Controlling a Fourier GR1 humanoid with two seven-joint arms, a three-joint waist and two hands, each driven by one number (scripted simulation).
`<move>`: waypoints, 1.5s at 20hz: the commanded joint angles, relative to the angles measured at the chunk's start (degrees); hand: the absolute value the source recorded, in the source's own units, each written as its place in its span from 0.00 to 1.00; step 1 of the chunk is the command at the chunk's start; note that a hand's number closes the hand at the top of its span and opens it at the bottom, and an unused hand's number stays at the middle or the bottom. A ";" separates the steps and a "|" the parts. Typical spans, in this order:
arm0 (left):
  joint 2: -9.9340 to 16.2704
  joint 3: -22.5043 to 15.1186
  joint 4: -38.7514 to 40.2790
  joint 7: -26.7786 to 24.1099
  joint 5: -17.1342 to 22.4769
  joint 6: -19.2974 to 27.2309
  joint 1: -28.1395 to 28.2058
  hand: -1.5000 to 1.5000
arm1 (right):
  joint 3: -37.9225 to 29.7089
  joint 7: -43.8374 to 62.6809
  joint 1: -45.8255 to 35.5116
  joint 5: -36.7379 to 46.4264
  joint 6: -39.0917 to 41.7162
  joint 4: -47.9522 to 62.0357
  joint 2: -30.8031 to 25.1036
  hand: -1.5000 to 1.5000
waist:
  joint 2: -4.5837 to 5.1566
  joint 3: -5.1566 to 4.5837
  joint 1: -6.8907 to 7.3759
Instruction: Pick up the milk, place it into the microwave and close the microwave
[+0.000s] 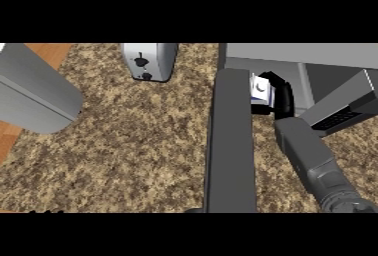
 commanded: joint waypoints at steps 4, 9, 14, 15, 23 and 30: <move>-0.23 -0.54 1.61 -0.14 -0.16 -0.79 -1.47 0.00 | -0.22 -0.78 -3.94 1.28 -2.72 1.80 -3.97 1.00 | 0.75 0.05 1.15; -0.74 0.59 2.85 -0.97 -0.01 -0.61 -2.94 0.00 | -3.70 -4.54 -4.48 -1.77 -4.68 0.01 -1.46 1.00 | 1.02 0.15 1.74; 0.58 1.00 2.30 0.62 1.04 -1.66 -3.29 0.00 | -3.06 -5.37 -5.83 0.30 -12.88 0.70 -1.95 1.00 | 1.44 0.05 2.67; 0.14 0.47 2.38 0.24 0.38 -1.09 -2.20 0.00 | -3.45 -5.76 -4.94 0.17 -12.24 0.94 -3.59 1.00 | 1.12 0.08 2.21; 0.23 0.39 4.32 0.77 1.06 -2.35 -4.43 0.00 | -4.50 -2.87 -7.97 0.88 -20.31 1.74 -4.07 1.00 | 1.63 0.05 3.17; 1.12 0.87 4.48 0.30 -0.04 -2.63 -5.06 0.00 | 0.89 11.34 -1.95 7.88 -34.90 10.76 -9.33 0.00 | 3.13 -0.67 4.95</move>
